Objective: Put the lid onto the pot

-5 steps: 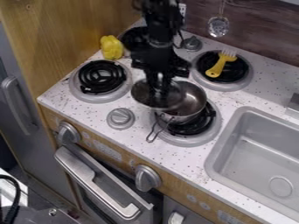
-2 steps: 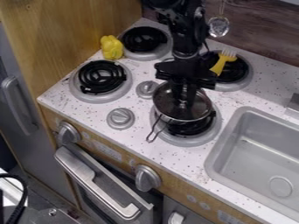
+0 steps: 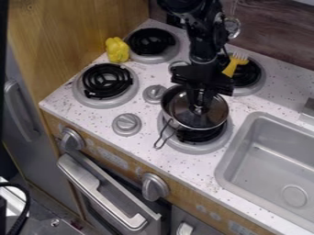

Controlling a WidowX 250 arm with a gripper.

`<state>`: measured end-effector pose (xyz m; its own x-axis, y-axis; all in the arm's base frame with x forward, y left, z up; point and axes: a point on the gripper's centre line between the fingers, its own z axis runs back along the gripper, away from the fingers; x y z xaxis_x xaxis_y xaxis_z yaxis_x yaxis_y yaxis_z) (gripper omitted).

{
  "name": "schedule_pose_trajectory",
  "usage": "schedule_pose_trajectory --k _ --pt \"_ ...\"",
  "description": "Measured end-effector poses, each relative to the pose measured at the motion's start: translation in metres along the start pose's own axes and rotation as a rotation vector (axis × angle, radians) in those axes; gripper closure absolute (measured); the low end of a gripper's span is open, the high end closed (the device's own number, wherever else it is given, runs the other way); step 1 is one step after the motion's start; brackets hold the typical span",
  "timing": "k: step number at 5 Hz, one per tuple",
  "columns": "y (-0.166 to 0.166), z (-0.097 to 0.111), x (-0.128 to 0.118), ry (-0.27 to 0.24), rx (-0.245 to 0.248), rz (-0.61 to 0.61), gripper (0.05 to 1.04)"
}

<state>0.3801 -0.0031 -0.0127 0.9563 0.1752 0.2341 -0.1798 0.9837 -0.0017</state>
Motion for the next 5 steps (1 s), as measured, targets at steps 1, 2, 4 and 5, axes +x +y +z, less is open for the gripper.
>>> schedule_pose_trajectory --k 1,2,4,5 --pt "0.009 -0.002 0.007 -0.006 0.025 0.009 0.815" --pt "0.019 -0.003 0.013 -0.012 0.036 0.027 0.815" --pt "0.038 -0.004 0.014 0.000 0.051 0.052 0.474" --pt "0.032 0.011 0.011 0.003 0.046 0.029 0.183"
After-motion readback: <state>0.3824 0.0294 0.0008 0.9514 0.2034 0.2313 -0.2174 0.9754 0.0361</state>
